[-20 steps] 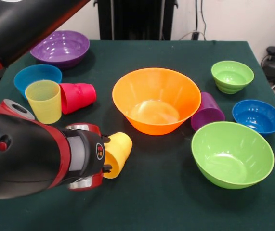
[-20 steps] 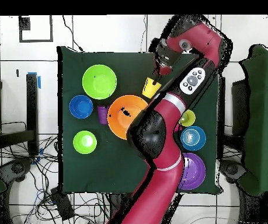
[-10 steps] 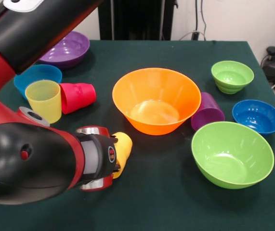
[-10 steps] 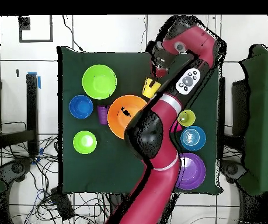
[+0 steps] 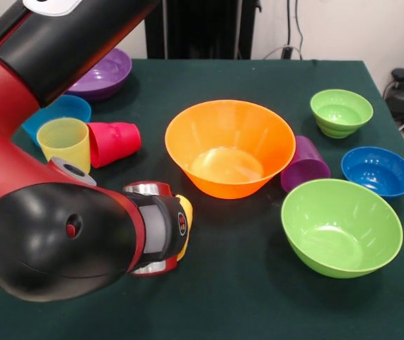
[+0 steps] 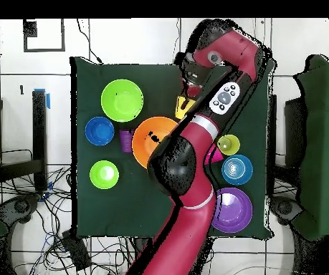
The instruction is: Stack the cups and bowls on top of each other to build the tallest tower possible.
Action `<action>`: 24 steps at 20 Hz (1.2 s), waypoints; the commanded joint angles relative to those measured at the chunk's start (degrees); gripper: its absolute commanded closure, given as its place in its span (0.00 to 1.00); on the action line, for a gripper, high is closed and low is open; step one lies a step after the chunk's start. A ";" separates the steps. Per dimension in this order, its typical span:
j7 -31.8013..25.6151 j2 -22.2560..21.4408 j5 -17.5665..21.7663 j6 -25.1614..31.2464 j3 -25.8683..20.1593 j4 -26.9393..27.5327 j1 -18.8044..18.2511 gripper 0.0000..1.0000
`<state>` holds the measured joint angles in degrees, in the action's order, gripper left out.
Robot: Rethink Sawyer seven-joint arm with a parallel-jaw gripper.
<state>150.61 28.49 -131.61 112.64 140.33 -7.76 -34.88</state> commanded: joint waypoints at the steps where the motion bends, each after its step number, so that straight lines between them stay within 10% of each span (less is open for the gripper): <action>1: 5.33 -0.33 5.63 3.37 -1.62 2.36 1.37 0.00; 6: 6.75 -0.20 6.99 2.89 -3.07 2.05 1.92 0.00; 7: 7.28 -0.13 7.48 2.54 -3.55 1.86 2.11 1.00; 24: 7.70 0.18 9.95 0.52 -6.66 0.93 3.43 1.00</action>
<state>150.62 28.22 -126.69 115.09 134.51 -8.73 -34.04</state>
